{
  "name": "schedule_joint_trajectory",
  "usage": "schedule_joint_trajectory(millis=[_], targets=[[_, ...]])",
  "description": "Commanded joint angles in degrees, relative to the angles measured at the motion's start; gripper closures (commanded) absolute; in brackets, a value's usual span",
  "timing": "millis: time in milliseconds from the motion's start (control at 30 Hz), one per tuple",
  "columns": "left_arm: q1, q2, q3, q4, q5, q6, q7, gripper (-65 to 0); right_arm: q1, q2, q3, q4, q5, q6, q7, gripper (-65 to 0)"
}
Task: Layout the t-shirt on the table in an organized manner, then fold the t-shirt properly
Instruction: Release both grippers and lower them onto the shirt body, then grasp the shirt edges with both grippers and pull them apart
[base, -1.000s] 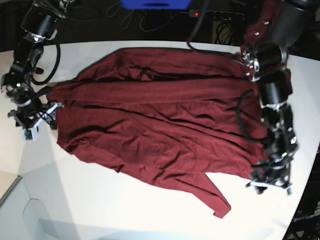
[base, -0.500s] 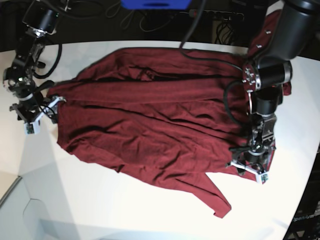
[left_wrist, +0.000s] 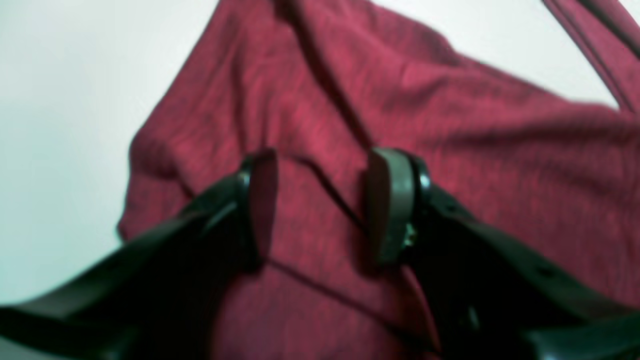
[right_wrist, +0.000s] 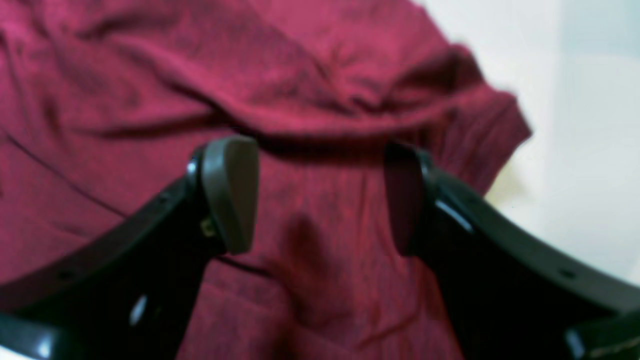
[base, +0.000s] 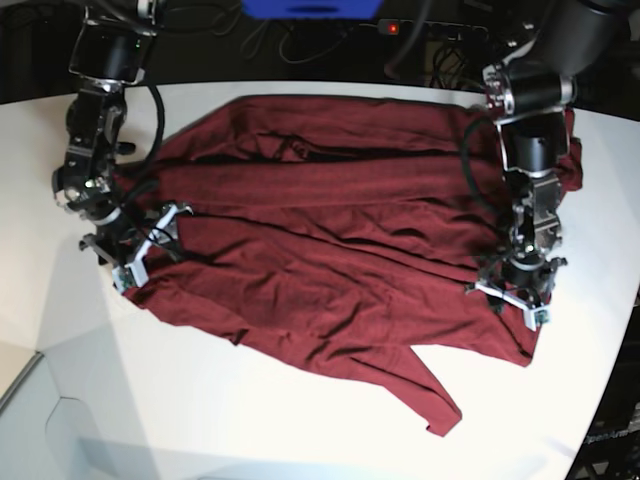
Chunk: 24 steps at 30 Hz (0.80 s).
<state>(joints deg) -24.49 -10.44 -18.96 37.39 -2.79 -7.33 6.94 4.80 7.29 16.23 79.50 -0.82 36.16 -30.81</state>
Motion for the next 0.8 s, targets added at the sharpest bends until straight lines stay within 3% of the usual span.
schedule_joint_trajectory(millis=[0,333,767], targets=[[-0.3,-0.4,0.0,0.6,-0.1,0.3,1.2,-28.4,0.7,0.8,0.2,0.1,0.9,0.0,1.0,-39.7],[7.7,-2.5,-0.1,7.4,-0.1,0.2,2.1,-28.4,-6.2,4.3,0.2,0.6,0.9,0.0,1.1,-39.5],[15.5,-3.1,-0.2,33.9,-0.8,0.2,15.7,-28.4,-12.6,4.5,0.2,12.8,0.9,0.1,0.6,-39.4]])
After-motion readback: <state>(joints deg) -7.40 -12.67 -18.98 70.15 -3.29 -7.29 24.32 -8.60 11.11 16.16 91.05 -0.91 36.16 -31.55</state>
